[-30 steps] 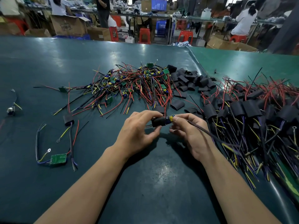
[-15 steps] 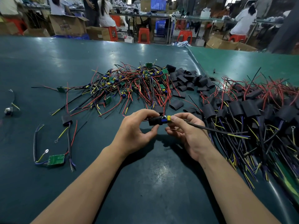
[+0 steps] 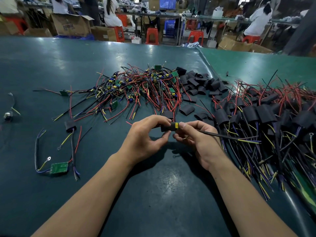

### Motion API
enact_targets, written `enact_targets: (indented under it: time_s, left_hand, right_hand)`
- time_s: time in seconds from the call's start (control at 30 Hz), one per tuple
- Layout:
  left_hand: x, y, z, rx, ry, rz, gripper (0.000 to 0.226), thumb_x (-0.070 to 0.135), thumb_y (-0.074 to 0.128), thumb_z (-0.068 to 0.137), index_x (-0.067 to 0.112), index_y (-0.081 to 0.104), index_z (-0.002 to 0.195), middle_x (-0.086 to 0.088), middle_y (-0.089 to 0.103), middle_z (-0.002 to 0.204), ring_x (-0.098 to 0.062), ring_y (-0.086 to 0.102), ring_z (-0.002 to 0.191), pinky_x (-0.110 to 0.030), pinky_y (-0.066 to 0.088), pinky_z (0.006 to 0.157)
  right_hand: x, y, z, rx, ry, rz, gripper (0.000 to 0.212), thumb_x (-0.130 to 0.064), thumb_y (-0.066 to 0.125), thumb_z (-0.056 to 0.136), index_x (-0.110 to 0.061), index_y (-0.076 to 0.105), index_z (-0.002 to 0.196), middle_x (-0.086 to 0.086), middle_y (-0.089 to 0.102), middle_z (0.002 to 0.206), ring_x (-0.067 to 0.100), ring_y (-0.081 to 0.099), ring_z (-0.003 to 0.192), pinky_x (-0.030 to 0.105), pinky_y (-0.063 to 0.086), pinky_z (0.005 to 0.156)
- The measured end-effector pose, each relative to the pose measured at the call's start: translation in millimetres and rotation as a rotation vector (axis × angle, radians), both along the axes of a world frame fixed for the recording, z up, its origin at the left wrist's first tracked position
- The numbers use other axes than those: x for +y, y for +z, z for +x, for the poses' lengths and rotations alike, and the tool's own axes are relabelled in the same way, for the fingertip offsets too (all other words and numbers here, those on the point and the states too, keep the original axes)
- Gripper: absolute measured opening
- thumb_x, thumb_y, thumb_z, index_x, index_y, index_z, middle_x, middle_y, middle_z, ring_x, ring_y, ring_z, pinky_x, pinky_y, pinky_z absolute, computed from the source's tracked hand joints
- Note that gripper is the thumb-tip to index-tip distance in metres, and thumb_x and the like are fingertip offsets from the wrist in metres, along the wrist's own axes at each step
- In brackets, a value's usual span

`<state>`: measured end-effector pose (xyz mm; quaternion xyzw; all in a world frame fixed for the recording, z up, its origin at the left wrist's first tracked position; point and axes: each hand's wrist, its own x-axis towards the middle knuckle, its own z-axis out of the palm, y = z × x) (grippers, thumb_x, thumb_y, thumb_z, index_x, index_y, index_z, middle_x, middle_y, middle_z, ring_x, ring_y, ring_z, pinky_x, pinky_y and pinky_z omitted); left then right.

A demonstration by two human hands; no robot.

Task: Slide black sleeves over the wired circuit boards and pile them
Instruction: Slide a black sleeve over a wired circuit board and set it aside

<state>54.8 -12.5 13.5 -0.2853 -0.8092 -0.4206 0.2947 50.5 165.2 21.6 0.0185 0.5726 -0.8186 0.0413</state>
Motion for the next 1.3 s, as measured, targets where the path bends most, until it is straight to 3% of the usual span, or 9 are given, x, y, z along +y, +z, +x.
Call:
enact_targets:
  time_s: [0.23, 0.53, 0.7, 0.77, 0.83, 0.93, 1.03, 1.17, 1.3]
  left_hand:
    - [2, -1, 1, 0.065, 0.012, -0.066, 0.024, -0.001, 0.079, 0.078, 0.001, 0.069, 0.100, -0.006, 0.073, 0.107, -0.021, 0.071, 0.094, -0.041, 0.058, 0.082]
    - [1, -4, 0, 0.022, -0.043, -0.015, 0.026, 0.002, 0.077, 0.083, 0.003, 0.070, 0.107, -0.005, 0.072, 0.115, -0.016, 0.070, 0.105, -0.042, 0.057, 0.088]
    - [1, -7, 1, 0.032, -0.038, -0.081, 0.036, 0.004, 0.076, 0.084, 0.004, 0.068, 0.119, -0.004, 0.073, 0.111, -0.019, 0.071, 0.099, -0.041, 0.057, 0.084]
    - [1, -6, 0, 0.041, -0.029, -0.115, 0.040, 0.011, 0.077, 0.084, 0.004, 0.067, 0.122, -0.005, 0.071, 0.117, -0.021, 0.068, 0.107, -0.043, 0.055, 0.090]
    - [1, -3, -3, 0.144, 0.136, -0.163, 0.043, 0.025, 0.079, 0.083, 0.004, 0.068, 0.119, -0.007, 0.068, 0.118, -0.025, 0.062, 0.110, -0.043, 0.049, 0.095]
    - [5, 0, -2, 0.313, 0.452, -0.065, 0.022, 0.022, 0.072, 0.089, 0.005, 0.071, 0.102, -0.006, 0.064, 0.088, -0.021, 0.055, 0.079, -0.038, 0.047, 0.076]
    - [9, -2, 4, 0.016, 0.470, 0.027, 0.026, 0.026, 0.064, 0.094, 0.008, 0.065, 0.112, 0.000, 0.063, 0.082, -0.013, 0.052, 0.063, -0.036, 0.050, 0.066]
    - [13, -7, 4, -0.292, 0.313, 0.128, 0.042, 0.043, 0.053, 0.097, 0.011, 0.065, 0.121, -0.001, 0.072, 0.095, -0.016, 0.068, 0.081, -0.039, 0.056, 0.081]
    - [18, -6, 0, -0.516, 0.165, 0.485, 0.019, 0.030, 0.056, 0.099, 0.019, 0.071, 0.102, 0.001, 0.075, 0.090, -0.019, 0.073, 0.086, -0.047, 0.059, 0.081]
  right_hand:
    - [0, 2, 0, -0.012, -0.013, 0.061, 0.013, -0.005, 0.074, 0.081, -0.010, 0.072, 0.070, 0.008, 0.066, 0.063, 0.019, 0.063, 0.055, 0.022, 0.053, 0.053]
    - [4, 5, -1, -0.058, 0.007, 0.037, 0.024, -0.011, 0.072, 0.085, -0.012, 0.075, 0.061, 0.006, 0.064, 0.058, 0.015, 0.063, 0.050, 0.020, 0.052, 0.049]
    - [3, 2, 0, -0.041, 0.069, 0.062, 0.013, -0.022, 0.078, 0.069, -0.010, 0.075, 0.066, 0.009, 0.065, 0.061, 0.018, 0.064, 0.053, 0.021, 0.053, 0.051]
    - [1, 1, 1, -0.025, 0.066, 0.062, 0.011, -0.022, 0.078, 0.068, -0.011, 0.075, 0.068, 0.009, 0.066, 0.063, 0.017, 0.064, 0.053, 0.021, 0.053, 0.050]
    - [0, 1, 0, 0.002, 0.021, 0.037, 0.009, -0.019, 0.076, 0.073, -0.011, 0.075, 0.070, 0.008, 0.067, 0.063, 0.016, 0.064, 0.052, 0.021, 0.053, 0.049]
    - [2, 1, -2, 0.076, -0.113, 0.016, 0.013, -0.011, 0.070, 0.087, -0.011, 0.071, 0.074, 0.007, 0.068, 0.063, 0.017, 0.066, 0.055, 0.023, 0.054, 0.052]
    - [1, 3, -2, 0.138, -0.156, -0.023, 0.018, -0.008, 0.066, 0.091, -0.014, 0.071, 0.075, 0.007, 0.070, 0.066, 0.019, 0.069, 0.060, 0.024, 0.055, 0.055]
    - [-7, 2, 3, 0.176, -0.084, -0.002, 0.011, -0.004, 0.064, 0.092, -0.008, 0.071, 0.084, 0.014, 0.073, 0.076, 0.024, 0.072, 0.071, 0.024, 0.057, 0.063]
    - [-12, 0, 4, 0.175, -0.051, 0.034, 0.007, -0.002, 0.064, 0.091, -0.004, 0.070, 0.089, 0.015, 0.073, 0.079, 0.024, 0.072, 0.075, 0.024, 0.057, 0.065]
